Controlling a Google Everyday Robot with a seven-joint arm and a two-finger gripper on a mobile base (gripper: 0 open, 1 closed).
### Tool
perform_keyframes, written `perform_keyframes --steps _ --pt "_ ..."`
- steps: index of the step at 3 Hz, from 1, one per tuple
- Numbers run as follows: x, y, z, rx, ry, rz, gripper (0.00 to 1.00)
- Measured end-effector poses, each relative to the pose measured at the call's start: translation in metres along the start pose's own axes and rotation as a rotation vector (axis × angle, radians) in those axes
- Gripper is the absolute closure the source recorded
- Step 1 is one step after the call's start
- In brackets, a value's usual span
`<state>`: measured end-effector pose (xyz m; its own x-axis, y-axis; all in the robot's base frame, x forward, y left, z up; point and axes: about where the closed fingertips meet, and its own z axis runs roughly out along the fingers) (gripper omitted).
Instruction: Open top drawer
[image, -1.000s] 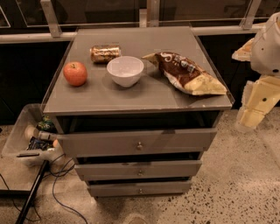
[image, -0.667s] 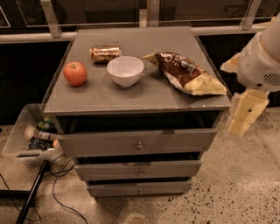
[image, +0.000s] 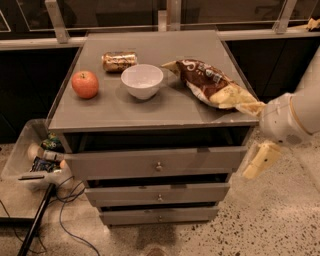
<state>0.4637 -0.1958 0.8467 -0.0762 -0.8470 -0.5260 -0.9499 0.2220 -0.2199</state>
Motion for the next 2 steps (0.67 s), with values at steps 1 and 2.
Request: perform_keyframes --steps 1,2 --pt "0.0125 -0.0049 0.0241 0.057 -0.116 -0.044 0.00" --pt "0.0124 -0.0049 0.0241 0.056 -0.116 -0.043 0.00"
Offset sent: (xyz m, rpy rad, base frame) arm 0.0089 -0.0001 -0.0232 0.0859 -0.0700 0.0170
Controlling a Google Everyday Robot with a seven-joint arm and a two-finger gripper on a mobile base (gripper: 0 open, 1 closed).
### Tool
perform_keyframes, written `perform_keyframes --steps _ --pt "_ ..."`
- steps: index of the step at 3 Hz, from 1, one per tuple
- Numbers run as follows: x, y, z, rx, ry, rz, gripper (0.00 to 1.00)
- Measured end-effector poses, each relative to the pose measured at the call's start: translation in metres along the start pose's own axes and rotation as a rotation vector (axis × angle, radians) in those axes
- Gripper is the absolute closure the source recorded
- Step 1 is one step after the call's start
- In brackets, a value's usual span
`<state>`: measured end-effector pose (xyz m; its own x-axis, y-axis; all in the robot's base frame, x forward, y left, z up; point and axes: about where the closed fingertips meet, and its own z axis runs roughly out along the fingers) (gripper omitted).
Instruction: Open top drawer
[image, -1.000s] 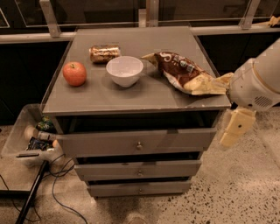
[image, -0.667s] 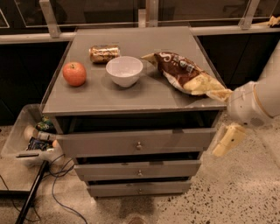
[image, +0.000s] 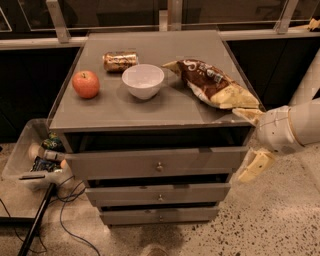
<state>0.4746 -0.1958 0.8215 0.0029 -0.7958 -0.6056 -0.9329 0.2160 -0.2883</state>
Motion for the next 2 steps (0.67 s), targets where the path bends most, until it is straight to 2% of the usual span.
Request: perform_keyframes --steps 1,2 --pt "-0.002 0.022 0.005 -0.033 0.006 -0.005 0.00" --pt "0.003 0.059 0.015 -0.084 0.025 0.015 0.00"
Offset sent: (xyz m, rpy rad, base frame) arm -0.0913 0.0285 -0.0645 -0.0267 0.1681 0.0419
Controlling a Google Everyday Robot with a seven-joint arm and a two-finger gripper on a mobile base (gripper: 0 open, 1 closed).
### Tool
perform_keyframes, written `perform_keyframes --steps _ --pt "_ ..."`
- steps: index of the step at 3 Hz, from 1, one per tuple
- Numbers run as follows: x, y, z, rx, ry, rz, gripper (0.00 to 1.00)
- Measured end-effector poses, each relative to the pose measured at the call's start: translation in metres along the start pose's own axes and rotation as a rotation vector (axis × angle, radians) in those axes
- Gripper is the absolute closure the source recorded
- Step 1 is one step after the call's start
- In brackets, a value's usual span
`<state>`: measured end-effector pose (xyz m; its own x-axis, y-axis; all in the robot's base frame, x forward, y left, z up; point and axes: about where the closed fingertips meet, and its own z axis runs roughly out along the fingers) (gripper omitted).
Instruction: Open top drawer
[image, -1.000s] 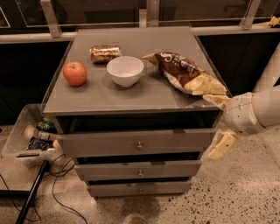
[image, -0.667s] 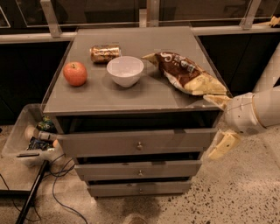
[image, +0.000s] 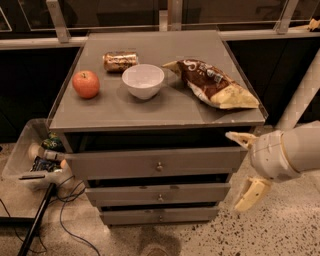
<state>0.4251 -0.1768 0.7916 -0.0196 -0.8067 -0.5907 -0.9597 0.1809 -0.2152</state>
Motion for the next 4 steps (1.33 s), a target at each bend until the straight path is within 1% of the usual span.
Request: perform_keyframes --steps 1,2,3,4 --pt "0.009 0.018 0.020 -0.029 0.014 0.011 0.00" --pt "0.019 0.016 0.053 -0.040 0.021 0.007 0.00" --pt "0.026 0.001 0.080 -0.027 0.029 0.010 0.00" --pt "0.038 -0.013 0.103 -0.017 0.040 0.028 0.00"
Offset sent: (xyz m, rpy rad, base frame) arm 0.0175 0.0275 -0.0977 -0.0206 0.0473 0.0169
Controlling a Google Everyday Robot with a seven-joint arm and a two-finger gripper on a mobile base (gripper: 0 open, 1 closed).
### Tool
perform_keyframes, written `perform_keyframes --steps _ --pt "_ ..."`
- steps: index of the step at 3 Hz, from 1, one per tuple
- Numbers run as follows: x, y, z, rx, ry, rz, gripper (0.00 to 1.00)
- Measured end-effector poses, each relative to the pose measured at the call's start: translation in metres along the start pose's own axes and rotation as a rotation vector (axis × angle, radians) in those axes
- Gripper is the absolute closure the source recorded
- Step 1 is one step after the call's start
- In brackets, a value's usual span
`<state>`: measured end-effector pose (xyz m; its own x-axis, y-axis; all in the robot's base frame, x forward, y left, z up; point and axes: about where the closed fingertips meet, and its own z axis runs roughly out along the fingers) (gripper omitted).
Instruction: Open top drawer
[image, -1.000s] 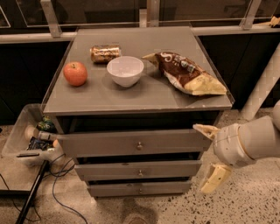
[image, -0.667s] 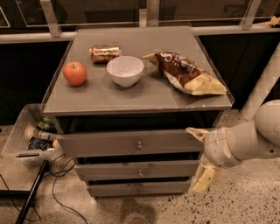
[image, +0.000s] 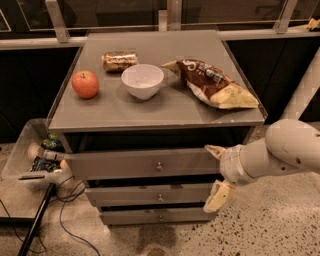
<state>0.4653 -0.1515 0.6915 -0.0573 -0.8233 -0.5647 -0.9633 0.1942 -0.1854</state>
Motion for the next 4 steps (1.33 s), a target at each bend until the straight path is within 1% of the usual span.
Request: perform_keyframes --steps 1,2,3,4 --pt "0.005 -0.024 0.018 0.034 -0.005 0.014 0.00" --pt "0.003 -0.043 0.036 0.063 -0.025 0.022 0.00" --pt "0.021 -0.047 0.063 0.063 -0.021 0.054 0.00" --pt "0.022 -0.047 0.063 0.063 -0.021 0.055 0.00"
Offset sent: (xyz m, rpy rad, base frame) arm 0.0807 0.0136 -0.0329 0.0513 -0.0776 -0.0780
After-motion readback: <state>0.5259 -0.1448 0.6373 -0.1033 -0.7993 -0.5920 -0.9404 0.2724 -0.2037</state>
